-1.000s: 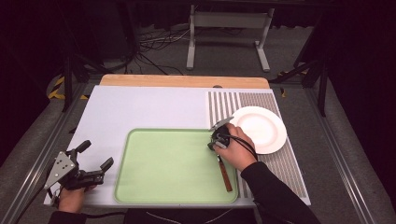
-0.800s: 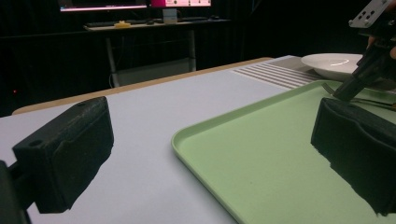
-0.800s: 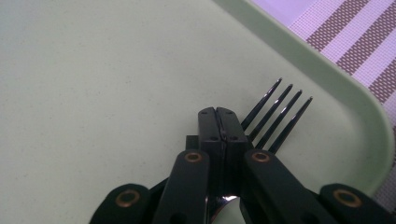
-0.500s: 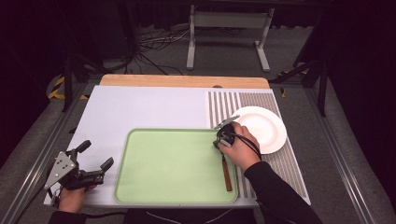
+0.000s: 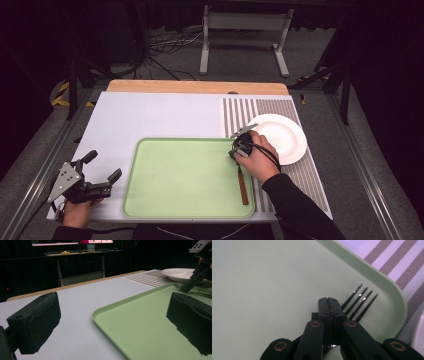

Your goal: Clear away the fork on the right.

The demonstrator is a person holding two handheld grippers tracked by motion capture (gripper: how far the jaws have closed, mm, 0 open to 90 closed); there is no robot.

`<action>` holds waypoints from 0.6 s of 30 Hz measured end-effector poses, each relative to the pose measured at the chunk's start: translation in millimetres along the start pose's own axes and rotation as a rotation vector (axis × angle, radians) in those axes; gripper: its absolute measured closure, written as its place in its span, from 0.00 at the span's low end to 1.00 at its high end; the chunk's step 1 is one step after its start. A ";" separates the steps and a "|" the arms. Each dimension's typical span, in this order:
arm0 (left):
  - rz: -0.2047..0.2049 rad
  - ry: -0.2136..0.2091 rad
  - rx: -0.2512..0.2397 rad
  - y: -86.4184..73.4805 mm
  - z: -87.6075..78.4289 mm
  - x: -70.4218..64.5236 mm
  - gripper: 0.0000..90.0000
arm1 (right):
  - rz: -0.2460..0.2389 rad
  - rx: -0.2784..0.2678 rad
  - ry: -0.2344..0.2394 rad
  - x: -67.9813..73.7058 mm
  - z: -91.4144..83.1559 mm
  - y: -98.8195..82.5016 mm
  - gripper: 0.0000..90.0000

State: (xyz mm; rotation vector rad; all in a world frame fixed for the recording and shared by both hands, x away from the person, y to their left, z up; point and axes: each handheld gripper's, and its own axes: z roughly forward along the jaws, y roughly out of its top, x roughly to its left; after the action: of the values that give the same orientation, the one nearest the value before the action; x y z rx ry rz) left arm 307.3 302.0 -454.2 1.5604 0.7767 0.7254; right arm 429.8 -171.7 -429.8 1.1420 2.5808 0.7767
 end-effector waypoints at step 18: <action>0.000 0.001 0.001 -0.1 0.1 0.1 0.00 | 0.012 0.016 -0.041 -9.8 -2.7 -2.7 1.00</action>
State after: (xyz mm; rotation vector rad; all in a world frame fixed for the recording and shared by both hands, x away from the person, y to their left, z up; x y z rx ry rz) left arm 307.4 302.1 -454.3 1.5612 0.7775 0.7260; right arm 433.6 -181.4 -429.2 1.1672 2.5534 0.7294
